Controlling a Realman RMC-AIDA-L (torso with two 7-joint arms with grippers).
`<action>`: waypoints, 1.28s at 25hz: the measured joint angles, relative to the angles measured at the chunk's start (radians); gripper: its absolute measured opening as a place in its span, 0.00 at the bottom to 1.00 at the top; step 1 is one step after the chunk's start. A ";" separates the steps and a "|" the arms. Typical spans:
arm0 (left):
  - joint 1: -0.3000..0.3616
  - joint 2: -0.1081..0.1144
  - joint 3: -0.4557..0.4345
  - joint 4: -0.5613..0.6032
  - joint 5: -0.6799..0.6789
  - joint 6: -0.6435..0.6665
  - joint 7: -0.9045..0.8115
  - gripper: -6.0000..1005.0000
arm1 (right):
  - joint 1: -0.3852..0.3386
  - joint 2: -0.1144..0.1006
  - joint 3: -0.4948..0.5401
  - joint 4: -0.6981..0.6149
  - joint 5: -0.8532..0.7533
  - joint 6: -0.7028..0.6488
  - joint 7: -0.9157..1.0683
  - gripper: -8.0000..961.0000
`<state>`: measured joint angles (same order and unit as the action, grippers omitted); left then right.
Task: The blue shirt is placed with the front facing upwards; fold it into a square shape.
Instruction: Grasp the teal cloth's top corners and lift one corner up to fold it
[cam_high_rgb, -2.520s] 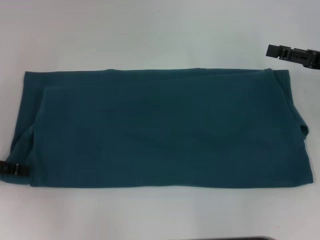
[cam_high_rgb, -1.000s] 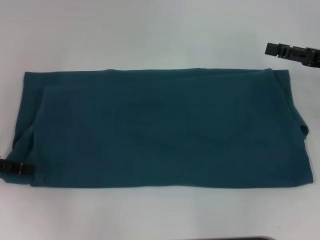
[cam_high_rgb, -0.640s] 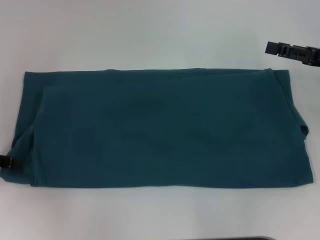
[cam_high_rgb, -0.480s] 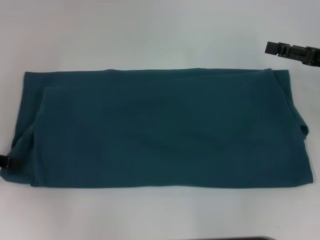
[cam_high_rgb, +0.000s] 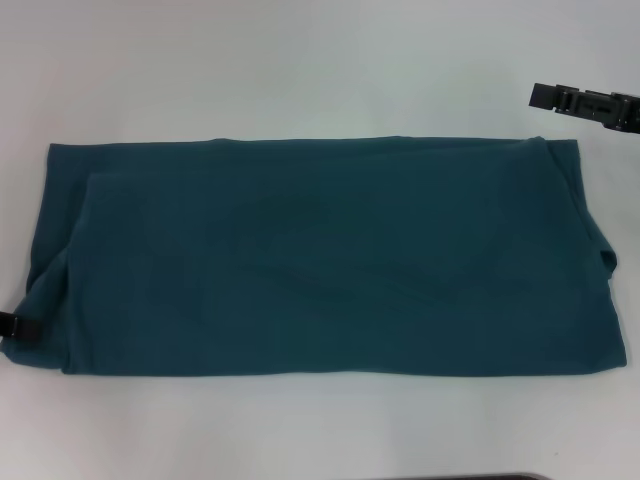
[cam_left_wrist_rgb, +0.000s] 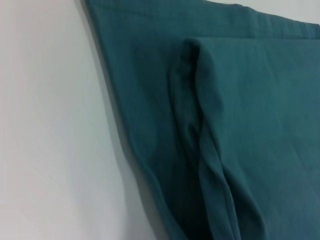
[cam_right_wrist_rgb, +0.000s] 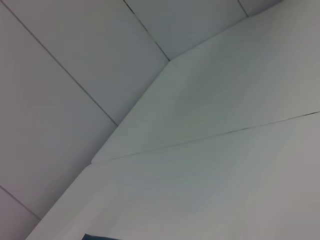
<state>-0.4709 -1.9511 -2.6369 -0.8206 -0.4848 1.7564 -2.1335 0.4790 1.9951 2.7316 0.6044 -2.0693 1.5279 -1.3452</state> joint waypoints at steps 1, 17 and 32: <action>0.000 0.000 0.000 0.000 0.000 0.000 0.000 0.03 | 0.000 0.000 0.000 0.001 0.000 0.000 0.000 0.77; 0.013 0.030 -0.012 -0.002 0.000 -0.022 0.005 0.01 | 0.009 0.006 -0.006 -0.003 -0.001 -0.006 -0.003 0.77; 0.026 0.056 -0.092 -0.009 -0.009 -0.018 0.040 0.01 | 0.048 0.023 -0.034 -0.020 -0.002 -0.012 -0.013 0.77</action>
<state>-0.4448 -1.8953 -2.7292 -0.8299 -0.4941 1.7389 -2.0933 0.5273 2.0185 2.6976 0.5844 -2.0718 1.5155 -1.3587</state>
